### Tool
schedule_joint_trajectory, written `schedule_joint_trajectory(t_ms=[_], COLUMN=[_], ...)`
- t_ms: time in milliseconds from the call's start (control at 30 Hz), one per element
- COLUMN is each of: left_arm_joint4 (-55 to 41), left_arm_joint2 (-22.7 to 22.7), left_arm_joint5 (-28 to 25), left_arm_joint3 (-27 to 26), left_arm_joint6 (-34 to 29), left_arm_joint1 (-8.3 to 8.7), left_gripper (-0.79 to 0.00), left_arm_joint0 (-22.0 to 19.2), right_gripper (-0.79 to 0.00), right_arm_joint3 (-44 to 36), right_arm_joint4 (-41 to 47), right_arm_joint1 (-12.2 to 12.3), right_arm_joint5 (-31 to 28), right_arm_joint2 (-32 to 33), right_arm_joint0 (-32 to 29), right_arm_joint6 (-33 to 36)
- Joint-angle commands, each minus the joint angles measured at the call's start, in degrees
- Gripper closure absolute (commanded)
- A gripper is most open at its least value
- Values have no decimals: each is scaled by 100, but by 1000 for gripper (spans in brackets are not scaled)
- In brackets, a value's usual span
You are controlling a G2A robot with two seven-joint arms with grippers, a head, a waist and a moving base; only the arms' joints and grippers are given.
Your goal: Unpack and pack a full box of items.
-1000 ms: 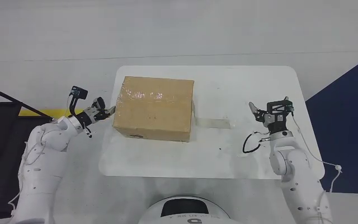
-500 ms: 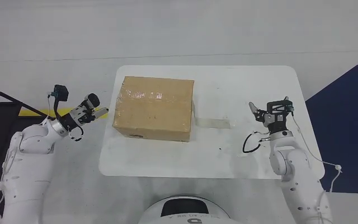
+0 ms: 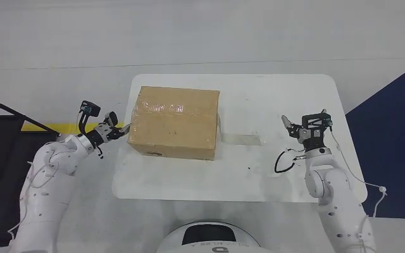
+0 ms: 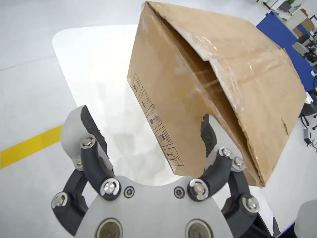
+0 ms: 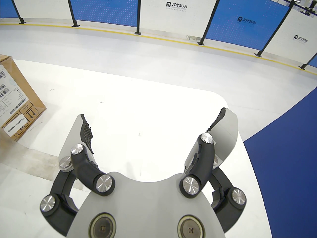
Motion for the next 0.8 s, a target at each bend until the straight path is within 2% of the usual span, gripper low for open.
schedule_joint_trajectory(t_ms=[0,300,567,667,767], left_arm_joint4=[-40,-859,-787,-922,-1225], left_arm_joint2=[18,-149,-228,-276,-208], left_arm_joint5=[-39,-533,-742,-1065,-1065], left_arm_joint3=[0,137,-236,-269,-527], left_arm_joint6=[65,-199,-74,47,72], left_arm_joint1=[3,91,148,173,228], left_gripper=[-785,-785,-785,-785,-785], left_arm_joint0=[-4,-44,173,261,394], right_gripper=[-785,-785,-785,-785,-785], right_arm_joint3=[0,0,0,0,0], right_arm_joint4=[0,0,0,0,0], right_arm_joint1=[0,0,0,0,0], right_arm_joint5=[0,0,0,0,0], right_arm_joint2=[0,0,0,0,0], right_arm_joint0=[0,0,0,0,0], right_arm_joint6=[0,0,0,0,0])
